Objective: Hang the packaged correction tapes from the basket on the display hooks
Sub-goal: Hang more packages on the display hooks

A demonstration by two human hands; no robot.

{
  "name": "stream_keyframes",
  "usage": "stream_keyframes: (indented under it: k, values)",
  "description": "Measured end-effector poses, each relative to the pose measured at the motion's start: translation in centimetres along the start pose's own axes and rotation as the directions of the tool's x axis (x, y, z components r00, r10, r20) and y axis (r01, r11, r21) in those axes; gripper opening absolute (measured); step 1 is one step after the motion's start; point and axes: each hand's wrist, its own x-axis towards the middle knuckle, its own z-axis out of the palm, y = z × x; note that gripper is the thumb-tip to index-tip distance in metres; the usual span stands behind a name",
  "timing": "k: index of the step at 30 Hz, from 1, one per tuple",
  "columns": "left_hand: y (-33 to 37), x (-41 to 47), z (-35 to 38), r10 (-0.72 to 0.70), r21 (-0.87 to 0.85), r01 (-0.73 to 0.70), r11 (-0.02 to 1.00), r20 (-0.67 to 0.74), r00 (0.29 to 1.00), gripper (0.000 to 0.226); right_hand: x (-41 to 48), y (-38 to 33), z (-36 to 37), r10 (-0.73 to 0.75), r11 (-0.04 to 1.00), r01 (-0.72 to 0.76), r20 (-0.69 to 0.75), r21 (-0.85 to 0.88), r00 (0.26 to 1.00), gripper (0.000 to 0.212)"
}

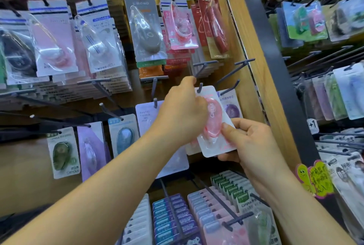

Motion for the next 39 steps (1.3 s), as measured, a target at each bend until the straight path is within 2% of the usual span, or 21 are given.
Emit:
stream_keyframes:
  k: [3, 7, 9, 16, 18, 20, 22, 24, 28, 32, 39]
  values:
    - [-0.9, -2.7, -0.3, 0.141, 0.306, -0.145, 0.941, 0.035, 0.989, 0.052, 0.1, 0.1, 0.1, 0.003, 1.0, -0.003, -0.006, -0.01, 1.0, 0.015]
    - [-3.2, -4.1, 0.2, 0.374, 0.637, -0.286, 0.716, -0.005, 0.927, 0.048, 0.9, 0.7, 0.5, -0.018, 0.997, 0.016, -0.02, -0.076, 1.0, 0.014]
    - [-3.6, -3.4, 0.5, 0.416, 0.681, -0.339, 0.649, 0.056, 0.908, 0.053, 1.5, 0.9, 0.8, -0.013, 0.994, 0.012, -0.014, -0.109, 1.0, 0.015]
    - [-4.1, -1.2, 1.5, 0.367, 0.824, -0.41, 0.391, 0.269, 0.89, 0.073, 2.5, 2.2, 0.9, 0.094, 0.971, -0.079, 0.057, -0.226, 0.994, 0.015]
    - [-4.2, -0.7, 1.7, 0.378, 0.841, -0.415, 0.347, 0.28, 0.883, 0.07, 2.5, 2.3, 0.7, 0.122, 0.951, -0.097, 0.069, -0.295, 0.99, 0.013]
    - [-4.1, -0.1, 1.8, 0.415, 0.847, -0.414, 0.334, 0.263, 0.871, 0.063, 2.2, 2.3, 0.3, 0.103, 0.896, -0.062, 0.07, -0.439, 0.992, 0.016]
    - [-4.0, 0.3, 1.8, 0.409, 0.835, -0.402, 0.375, 0.24, 0.881, 0.063, 1.7, 2.1, -0.1, 0.046, 0.795, 0.022, 0.096, -0.606, 0.994, 0.014]
    - [-4.0, 0.4, 1.7, 0.381, 0.827, -0.384, 0.411, 0.227, 0.896, 0.065, 1.4, 1.9, -0.3, 0.002, 0.734, 0.074, 0.111, -0.675, 0.994, 0.016]
    - [-3.9, 0.4, 2.0, 0.371, 0.849, -0.353, 0.393, 0.205, 0.906, 0.063, 1.1, 1.9, -0.5, -0.057, 0.752, 0.078, 0.054, -0.655, 0.997, 0.019]
    - [-3.2, 0.7, 2.5, 0.331, 0.861, -0.334, 0.384, 0.21, 0.92, 0.064, 0.9, 2.2, -0.7, -0.265, 0.731, 0.165, -0.053, -0.663, 0.963, 0.01]
    - [-3.0, 1.4, 3.5, 0.272, 0.884, -0.289, 0.368, 0.195, 0.942, 0.061, 0.2, 2.0, -1.1, -0.286, 0.765, 0.203, -0.04, -0.612, 0.957, 0.012]
